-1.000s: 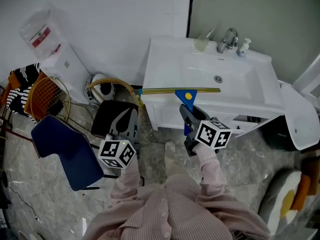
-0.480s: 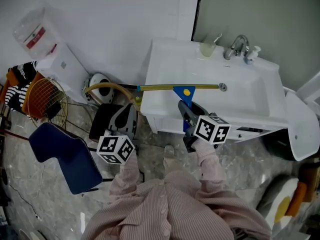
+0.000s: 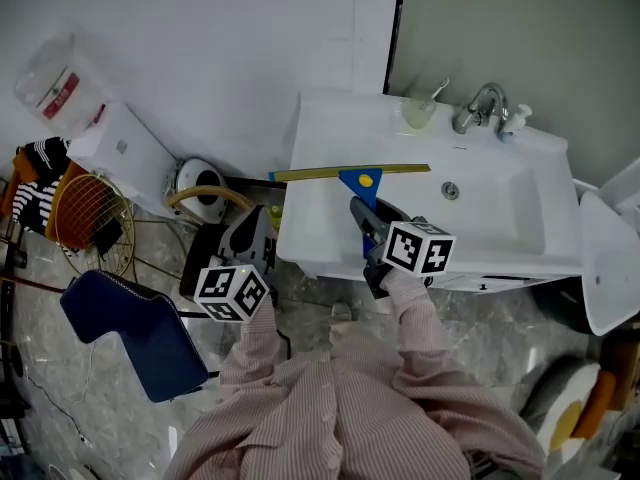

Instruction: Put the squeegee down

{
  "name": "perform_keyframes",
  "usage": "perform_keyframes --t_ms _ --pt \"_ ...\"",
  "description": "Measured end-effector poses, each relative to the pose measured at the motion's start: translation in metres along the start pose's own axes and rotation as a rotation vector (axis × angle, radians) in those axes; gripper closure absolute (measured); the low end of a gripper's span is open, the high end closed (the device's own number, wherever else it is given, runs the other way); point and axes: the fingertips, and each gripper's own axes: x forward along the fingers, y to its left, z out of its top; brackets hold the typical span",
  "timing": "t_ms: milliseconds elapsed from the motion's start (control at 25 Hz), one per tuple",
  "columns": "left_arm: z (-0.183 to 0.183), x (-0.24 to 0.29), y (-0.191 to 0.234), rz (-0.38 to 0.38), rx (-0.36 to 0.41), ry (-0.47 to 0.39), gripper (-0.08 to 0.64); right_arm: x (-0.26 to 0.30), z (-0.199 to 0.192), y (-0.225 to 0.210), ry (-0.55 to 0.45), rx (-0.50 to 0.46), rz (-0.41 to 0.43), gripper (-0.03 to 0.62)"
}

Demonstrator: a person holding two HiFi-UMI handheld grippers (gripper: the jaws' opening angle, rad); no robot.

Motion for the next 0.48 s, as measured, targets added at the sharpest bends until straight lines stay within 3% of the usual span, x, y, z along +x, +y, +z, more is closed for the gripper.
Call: perform_keyframes --t_ms 200,480 --pt "0.0 0.033 0.01 0.012 -0.011 0.02 0.561 0.031 0.012 -0.016 0.033 0.005 0.018 0.462" --pt "-0.021 0.063 0.023 0.021 -0.056 0.092 0.561 0.066 0.0 -0.044 0.112 0.034 -0.007 0.462"
